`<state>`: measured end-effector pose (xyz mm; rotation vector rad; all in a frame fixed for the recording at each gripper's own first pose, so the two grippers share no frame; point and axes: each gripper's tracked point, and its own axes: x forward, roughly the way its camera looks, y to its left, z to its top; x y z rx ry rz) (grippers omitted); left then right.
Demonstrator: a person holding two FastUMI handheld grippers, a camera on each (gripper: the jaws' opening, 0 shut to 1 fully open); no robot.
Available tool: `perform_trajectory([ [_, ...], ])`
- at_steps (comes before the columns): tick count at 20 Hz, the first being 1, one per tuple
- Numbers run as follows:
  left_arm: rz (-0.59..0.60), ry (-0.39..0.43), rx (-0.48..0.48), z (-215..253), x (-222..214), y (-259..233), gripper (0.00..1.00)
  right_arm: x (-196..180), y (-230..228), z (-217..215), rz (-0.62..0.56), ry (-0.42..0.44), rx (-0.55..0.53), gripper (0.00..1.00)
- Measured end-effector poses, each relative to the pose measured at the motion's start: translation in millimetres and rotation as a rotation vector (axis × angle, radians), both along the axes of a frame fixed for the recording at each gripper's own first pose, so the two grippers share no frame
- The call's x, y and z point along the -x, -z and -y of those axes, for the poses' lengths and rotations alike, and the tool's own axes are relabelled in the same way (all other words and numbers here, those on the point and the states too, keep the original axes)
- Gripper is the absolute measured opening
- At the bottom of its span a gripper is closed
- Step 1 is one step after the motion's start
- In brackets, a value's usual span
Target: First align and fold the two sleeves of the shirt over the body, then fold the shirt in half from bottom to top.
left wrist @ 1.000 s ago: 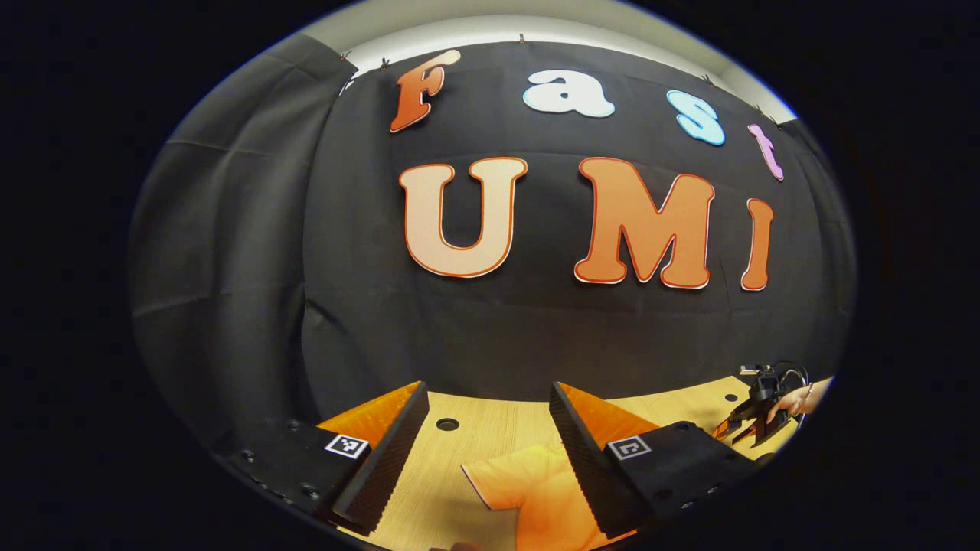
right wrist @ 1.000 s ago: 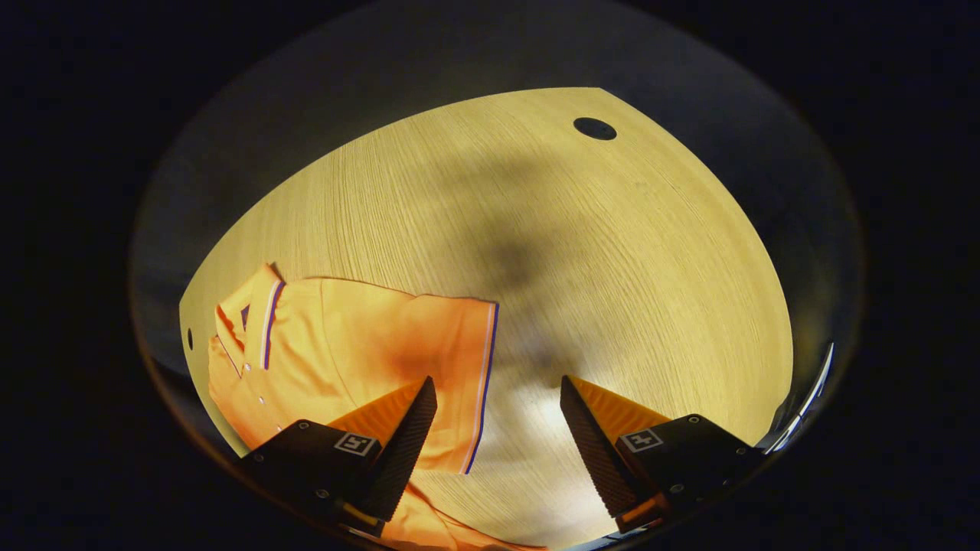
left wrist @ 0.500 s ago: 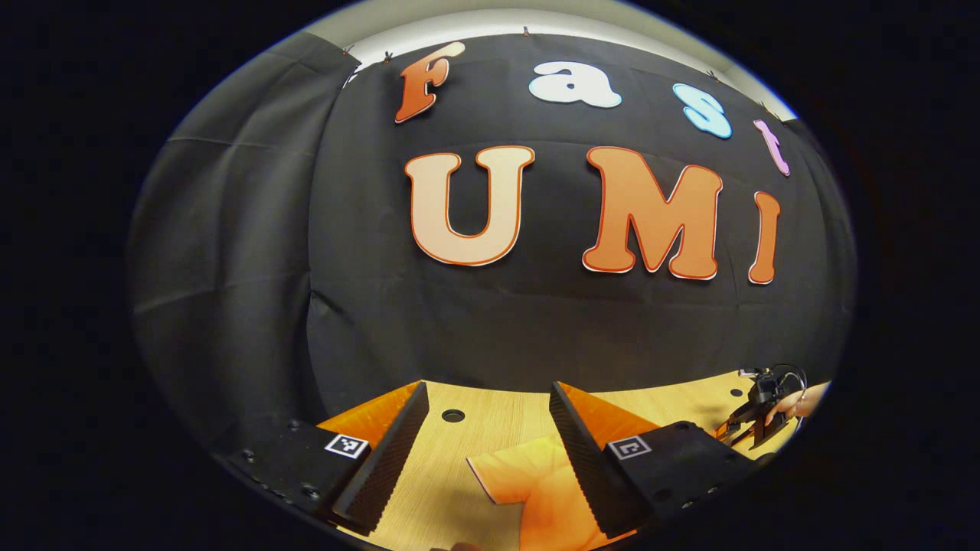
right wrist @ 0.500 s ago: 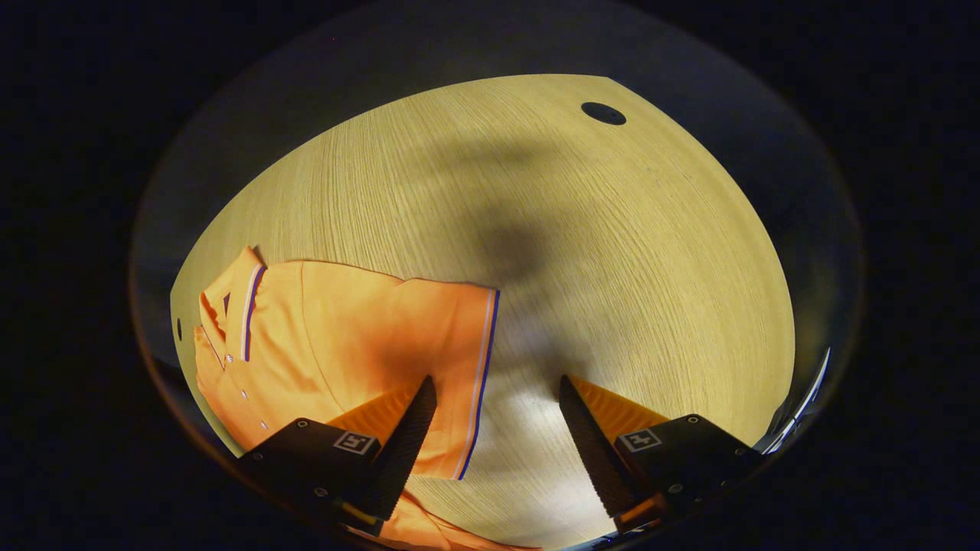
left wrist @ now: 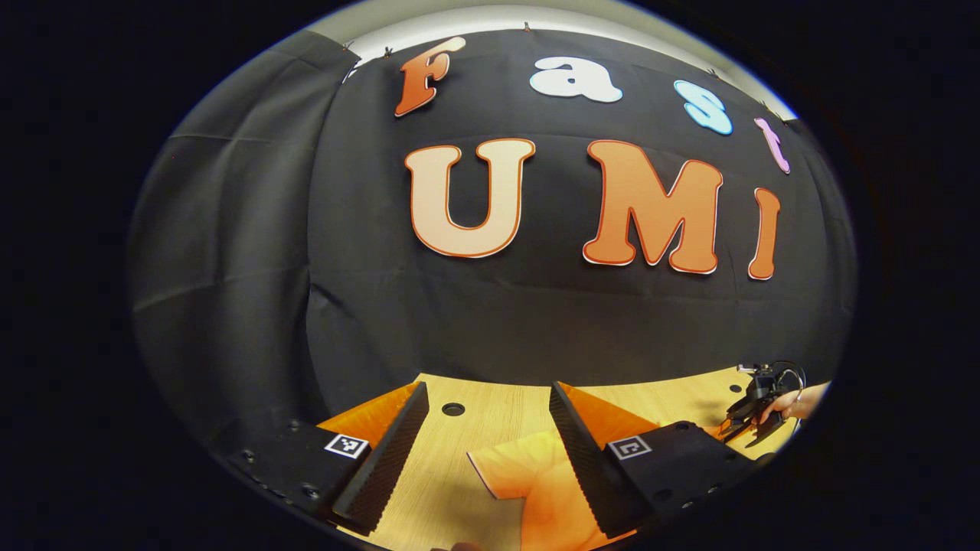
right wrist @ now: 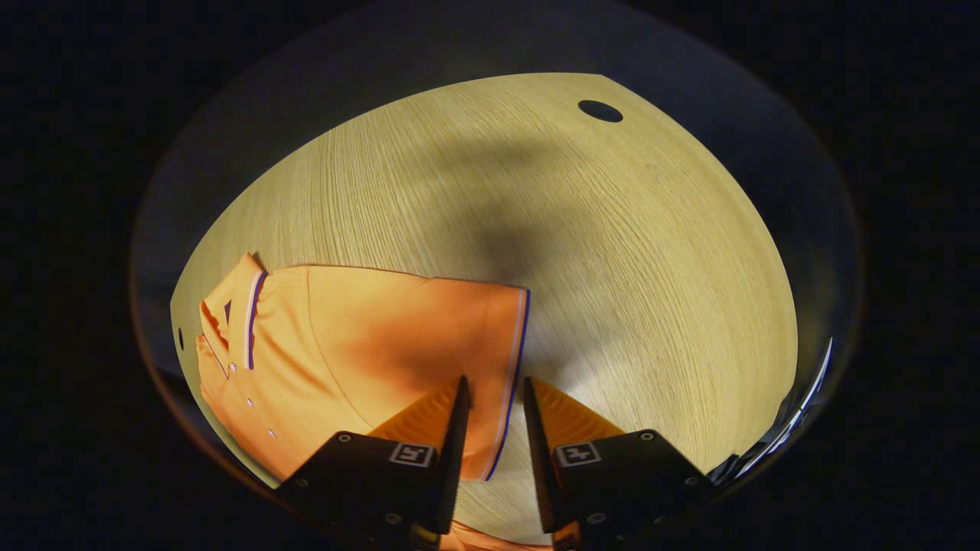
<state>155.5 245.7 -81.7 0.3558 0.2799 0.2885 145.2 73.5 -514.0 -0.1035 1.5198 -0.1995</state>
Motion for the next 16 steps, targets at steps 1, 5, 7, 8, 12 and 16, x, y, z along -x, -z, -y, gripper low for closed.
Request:
perform_trajectory([
  [1, 0.0, 0.002, -0.002, -1, 1, -1, 0.97, 1, 0, -2, 0.001, -0.003, -0.008, 0.39],
  [5, 0.003, 0.007, -0.006, -7, 3, -8, 0.98, 1, 0, -7, 0.011, -0.032, -0.009, 0.17],
  [7, 0.006, 0.006, -0.007, -10, 6, -10, 0.97, 2, -3, -15, 0.019, -0.003, -0.03, 0.02],
  [8, 0.009, 0.007, -0.007, -11, 7, -13, 0.97, 2, -4, -14, 0.022, -0.006, -0.023, 0.01],
  [12, 0.028, 0.006, -0.012, -22, 16, -24, 0.98, -5, -20, -22, 0.072, -0.043, -0.017, 0.01],
  [16, 0.048, 0.003, 0.0, -33, 24, -35, 0.97, -15, -50, -41, 0.132, -0.081, -0.036, 0.01],
])
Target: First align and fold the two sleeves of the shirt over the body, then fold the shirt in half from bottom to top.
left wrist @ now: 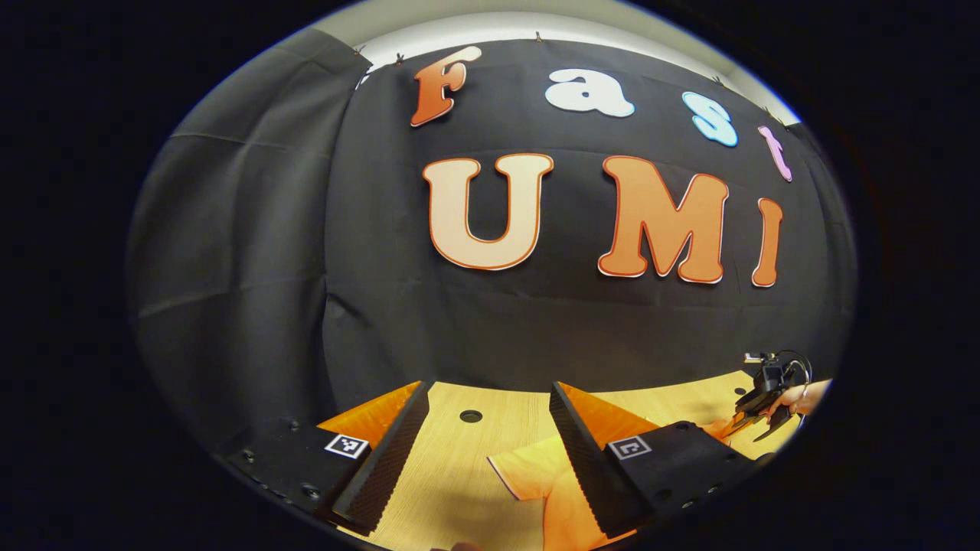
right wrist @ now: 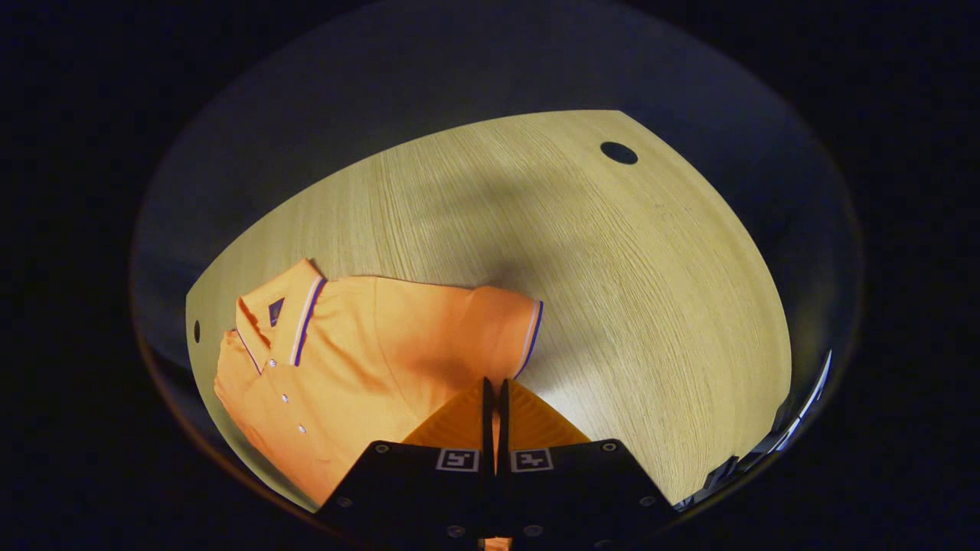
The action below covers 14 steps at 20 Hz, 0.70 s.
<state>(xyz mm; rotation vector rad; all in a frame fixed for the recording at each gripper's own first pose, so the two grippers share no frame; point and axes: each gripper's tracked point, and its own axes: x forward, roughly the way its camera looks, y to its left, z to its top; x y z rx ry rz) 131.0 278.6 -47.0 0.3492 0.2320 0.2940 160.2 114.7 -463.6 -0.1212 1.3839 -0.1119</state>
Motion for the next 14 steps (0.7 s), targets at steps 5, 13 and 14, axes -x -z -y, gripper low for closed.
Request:
perform_trajectory([
  [5, 0.013, 0.016, 0.024, -4, 7, -5, 0.98, -5, -36, -50, 0.05, -0.094, -0.047, 0.01],
  [13, 0.033, 0.015, 0.024, -21, 22, -21, 0.98, 10, -50, -139, 0.063, -0.237, -0.117, 0.01],
  [14, 0.035, 0.012, 0.023, -23, 24, -23, 0.98, 13, -48, -149, 0.057, -0.248, -0.129, 0.01],
])
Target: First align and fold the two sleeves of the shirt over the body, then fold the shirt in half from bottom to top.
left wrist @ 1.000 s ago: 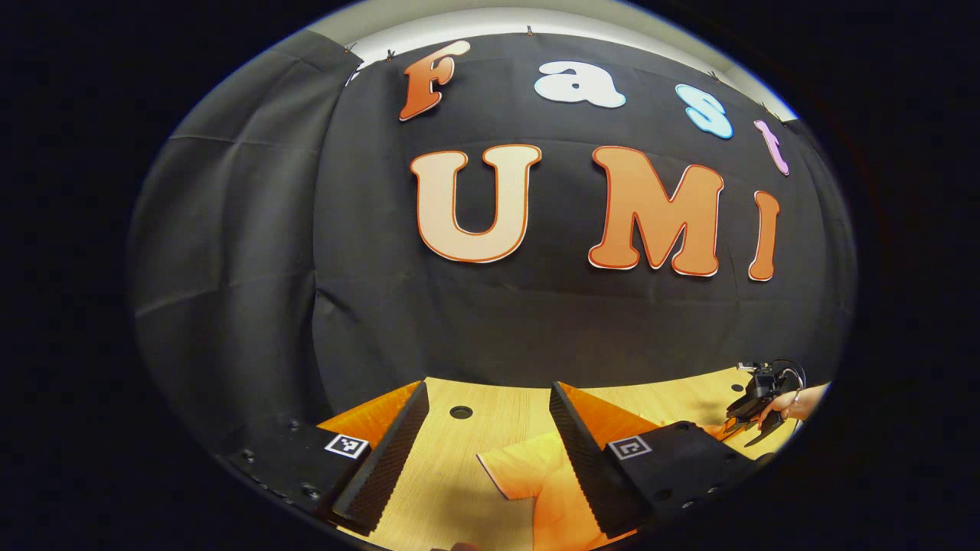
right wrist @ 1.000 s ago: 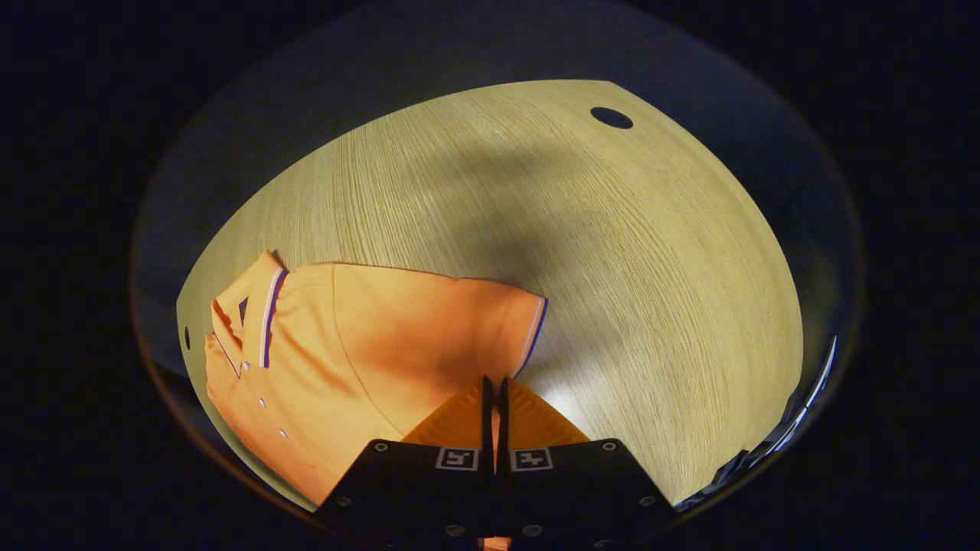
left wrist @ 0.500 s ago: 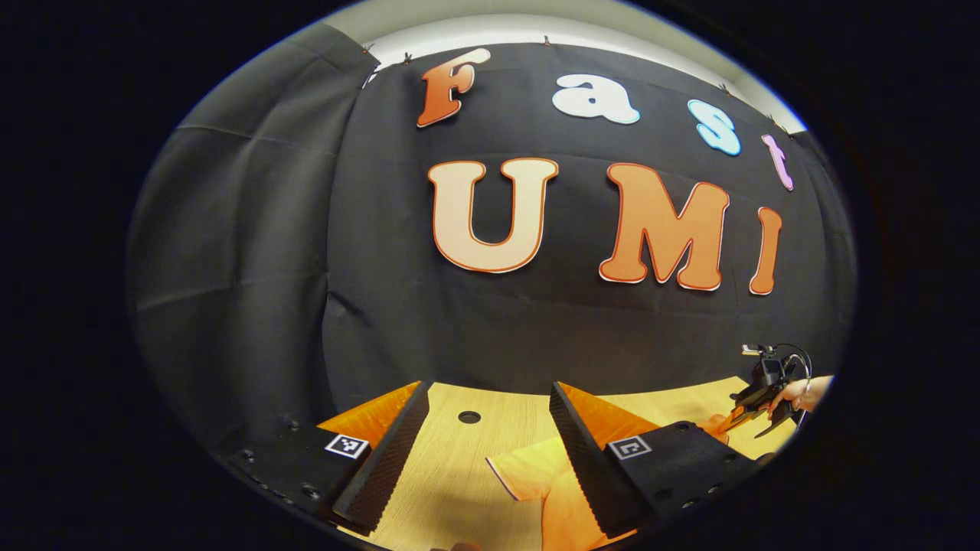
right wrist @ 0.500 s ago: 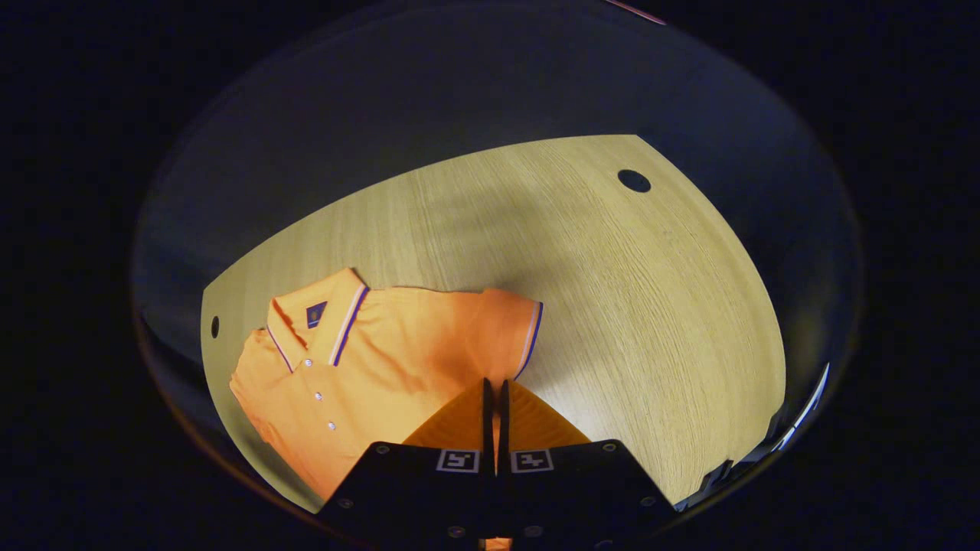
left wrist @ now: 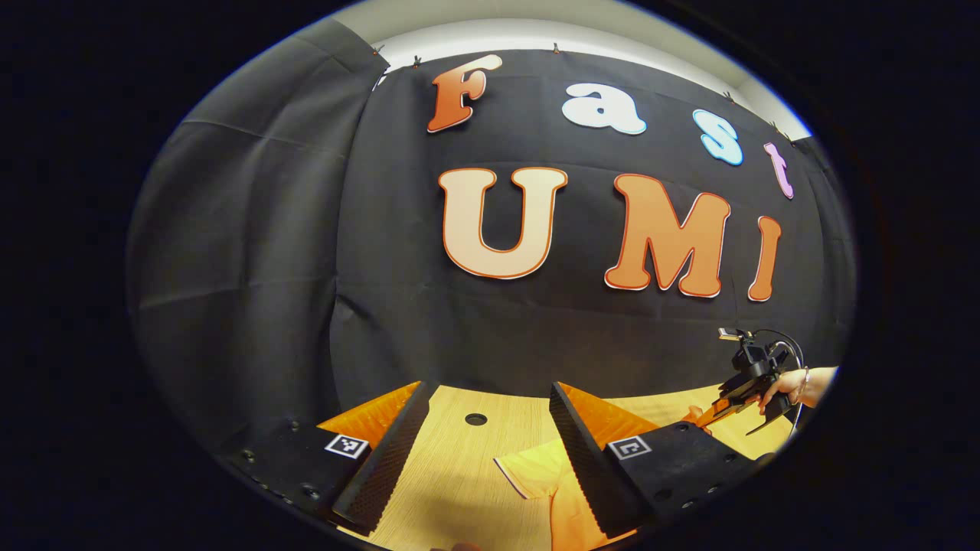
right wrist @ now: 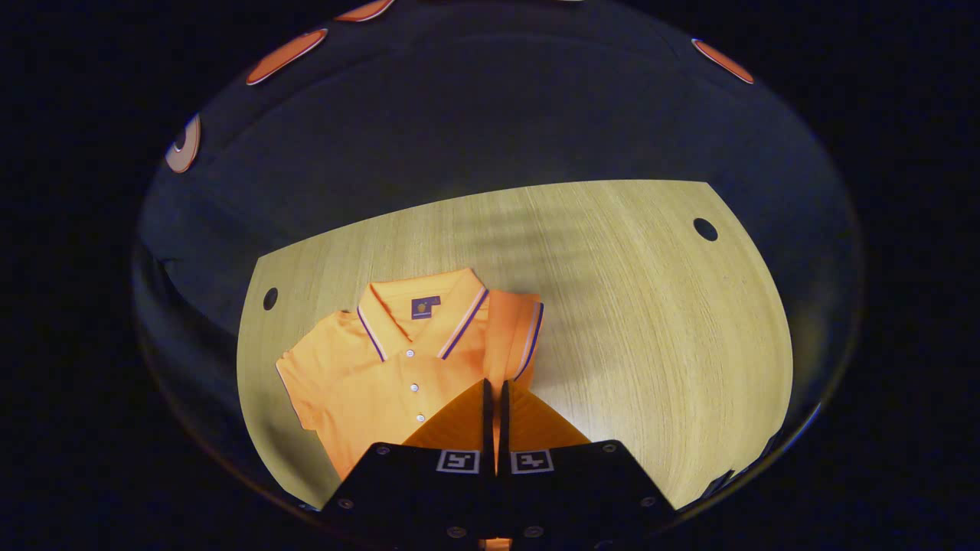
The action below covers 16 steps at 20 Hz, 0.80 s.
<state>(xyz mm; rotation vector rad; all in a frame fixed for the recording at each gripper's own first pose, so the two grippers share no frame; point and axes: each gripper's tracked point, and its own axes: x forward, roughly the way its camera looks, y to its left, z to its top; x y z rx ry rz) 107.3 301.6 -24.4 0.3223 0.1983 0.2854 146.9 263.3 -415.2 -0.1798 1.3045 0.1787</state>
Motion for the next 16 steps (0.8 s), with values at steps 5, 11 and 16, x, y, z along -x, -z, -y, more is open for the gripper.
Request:
perform_trajectory([
  [5, -0.005, -0.029, 0.004, -17, 8, 1, 0.98, 16, 13, -38, -0.038, -0.052, -0.062, 0.0],
  [11, -0.016, -0.052, -0.002, -26, 16, 3, 0.97, 38, 37, -73, -0.11, -0.087, -0.131, 0.02],
  [16, -0.024, -0.057, -0.008, -27, 16, 5, 0.98, 52, 38, -105, -0.183, -0.056, -0.264, 0.12],
])
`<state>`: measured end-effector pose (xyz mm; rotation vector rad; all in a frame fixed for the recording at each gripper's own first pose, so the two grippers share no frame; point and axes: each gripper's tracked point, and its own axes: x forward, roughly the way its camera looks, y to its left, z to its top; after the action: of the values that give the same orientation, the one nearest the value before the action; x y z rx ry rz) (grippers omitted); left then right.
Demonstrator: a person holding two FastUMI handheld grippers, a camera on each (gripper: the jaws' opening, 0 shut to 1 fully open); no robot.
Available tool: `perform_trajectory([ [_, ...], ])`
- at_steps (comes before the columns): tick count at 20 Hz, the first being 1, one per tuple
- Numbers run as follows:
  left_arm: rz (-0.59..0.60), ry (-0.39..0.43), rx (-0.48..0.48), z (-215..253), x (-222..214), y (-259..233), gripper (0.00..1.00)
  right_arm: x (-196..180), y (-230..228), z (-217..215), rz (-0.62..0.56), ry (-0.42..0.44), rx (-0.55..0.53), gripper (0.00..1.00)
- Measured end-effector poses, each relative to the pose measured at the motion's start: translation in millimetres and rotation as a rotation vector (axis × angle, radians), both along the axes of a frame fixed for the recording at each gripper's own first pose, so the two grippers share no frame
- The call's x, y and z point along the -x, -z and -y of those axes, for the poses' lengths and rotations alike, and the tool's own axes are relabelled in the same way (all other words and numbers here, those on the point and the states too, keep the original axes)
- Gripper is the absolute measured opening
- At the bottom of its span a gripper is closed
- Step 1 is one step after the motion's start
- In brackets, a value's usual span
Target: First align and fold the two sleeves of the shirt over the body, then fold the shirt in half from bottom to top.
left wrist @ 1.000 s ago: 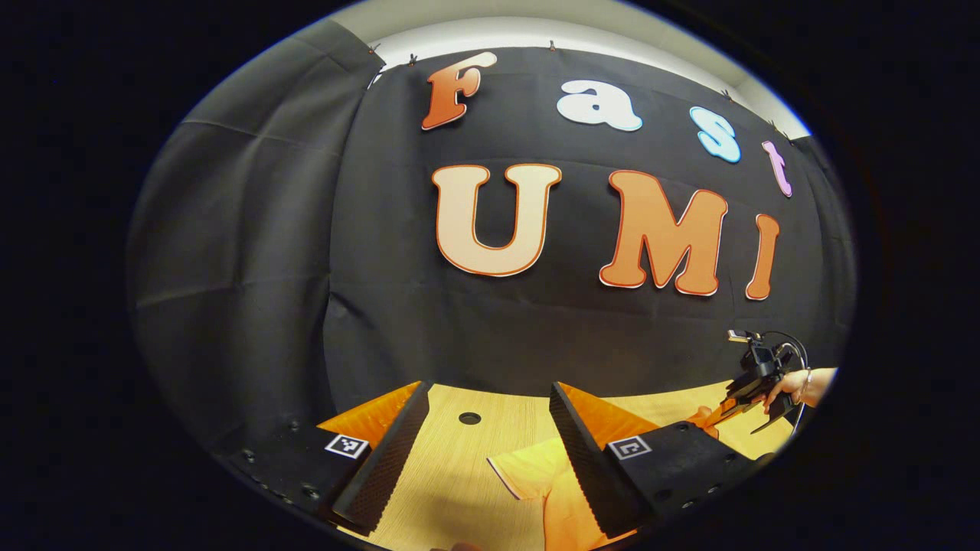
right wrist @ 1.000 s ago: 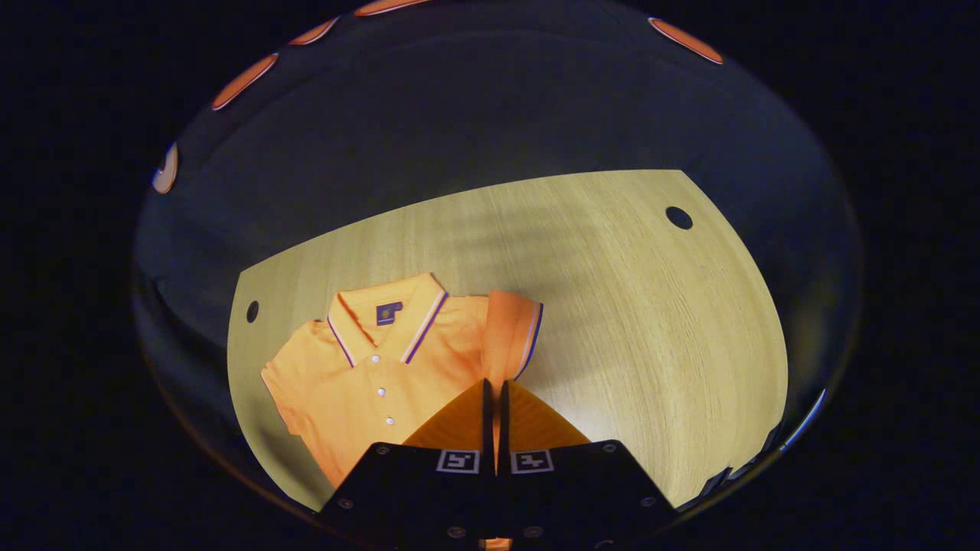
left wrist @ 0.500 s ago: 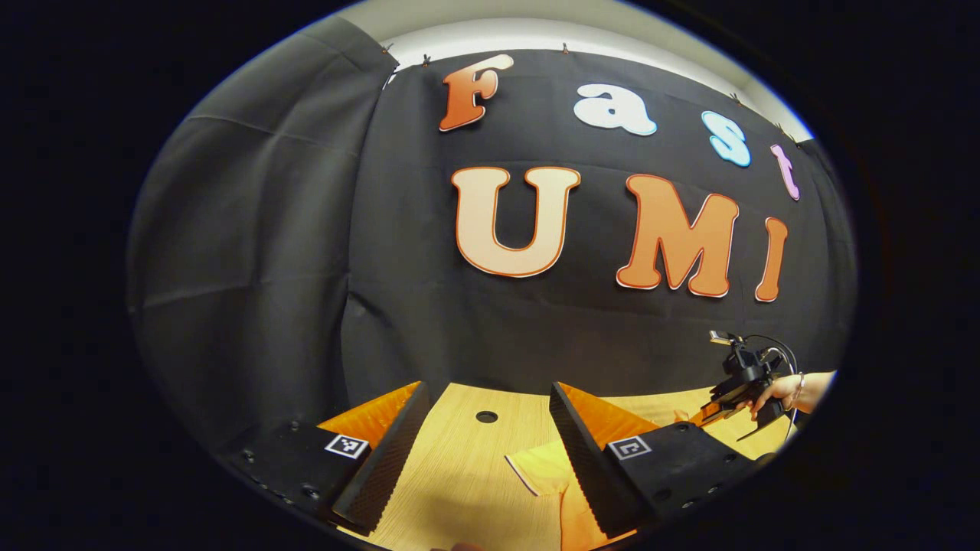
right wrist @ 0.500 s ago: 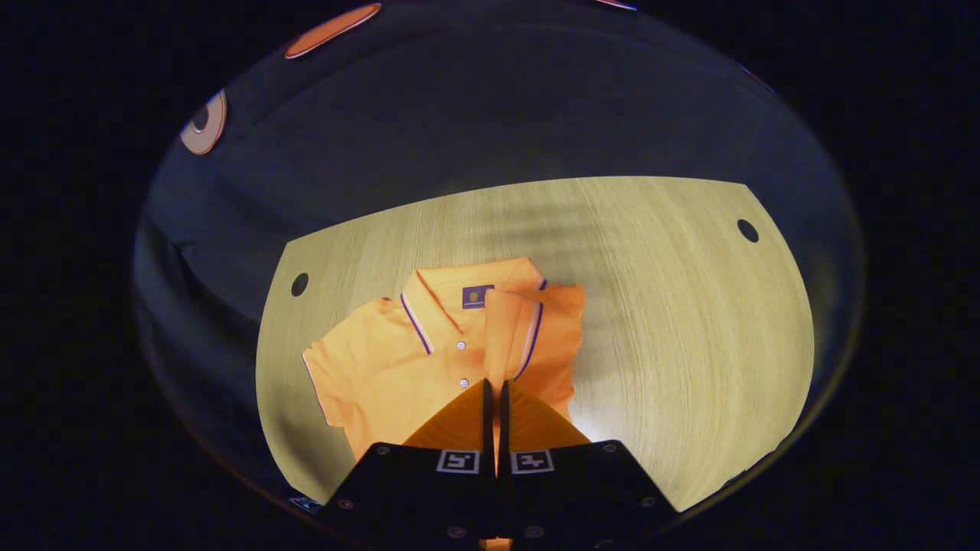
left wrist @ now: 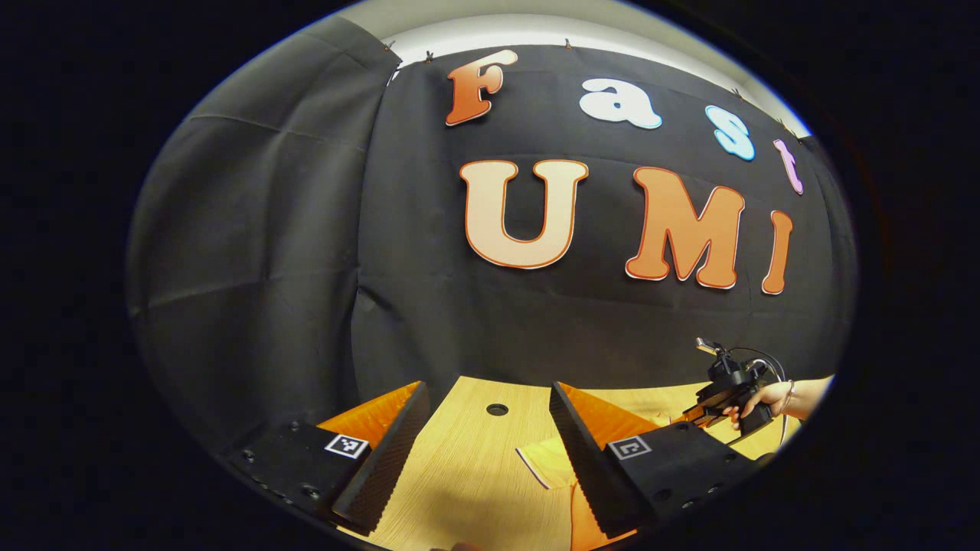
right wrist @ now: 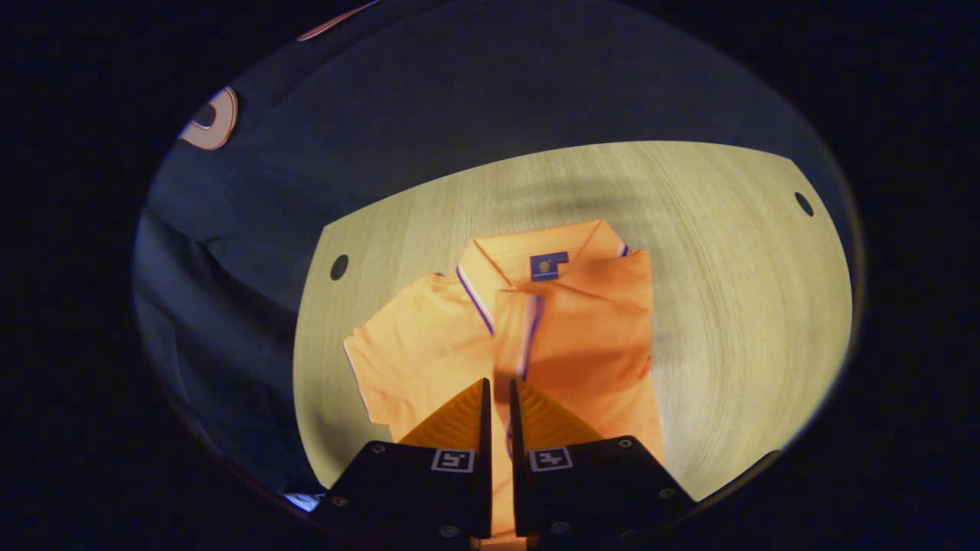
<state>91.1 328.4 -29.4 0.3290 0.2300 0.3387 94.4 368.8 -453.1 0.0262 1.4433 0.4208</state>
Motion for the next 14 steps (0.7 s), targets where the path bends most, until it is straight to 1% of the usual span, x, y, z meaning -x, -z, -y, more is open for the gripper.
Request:
perform_trajectory([
  [1, 0.0, 0.0, -0.001, 0, 2, 0, 0.97, 3, -1, -8, -0.012, 0.003, -0.036, 0.16],
  [2, -0.001, 0.0, -0.003, 0, 2, 0, 0.97, 5, -2, -14, -0.016, 0.003, -0.059, 0.31],
  [3, -0.003, -0.002, -0.002, -1, 0, 1, 0.98, 5, -4, -16, -0.005, -0.003, -0.073, 0.42],
  [4, -0.005, -0.003, 0.002, -1, 0, 3, 0.98, 3, -6, -17, 0.013, -0.008, -0.078, 0.63],
  [5, -0.007, -0.003, 0.007, 0, -1, 4, 0.98, 2, -10, -18, 0.028, -0.007, -0.08, 0.8],
  [6, -0.008, -0.003, 0.012, 1, -3, 4, 0.97, -2, -13, -16, 0.043, -0.003, -0.073, 0.88],
  [7, -0.008, -0.001, 0.015, 1, -3, 4, 0.97, -5, -14, -13, 0.065, 0.001, -0.061, 0.99],
  [8, -0.01, -0.005, 0.014, 2, -4, 4, 0.98, -11, -18, -8, 0.094, 0.001, -0.049, 1.0],
  [9, -0.007, -0.005, 0.017, 3, -5, 4, 0.97, -15, -22, -4, 0.126, -0.003, -0.04, 0.99],
  [12, -0.007, 0.02, 0.035, 14, -10, 2, 0.98, -33, -42, 14, 0.25, -0.018, 0.004, 0.99],
  [14, -0.014, 0.03, 0.03, 18, -16, 3, 0.97, -42, -60, 25, 0.328, -0.01, 0.022, 0.99],
])
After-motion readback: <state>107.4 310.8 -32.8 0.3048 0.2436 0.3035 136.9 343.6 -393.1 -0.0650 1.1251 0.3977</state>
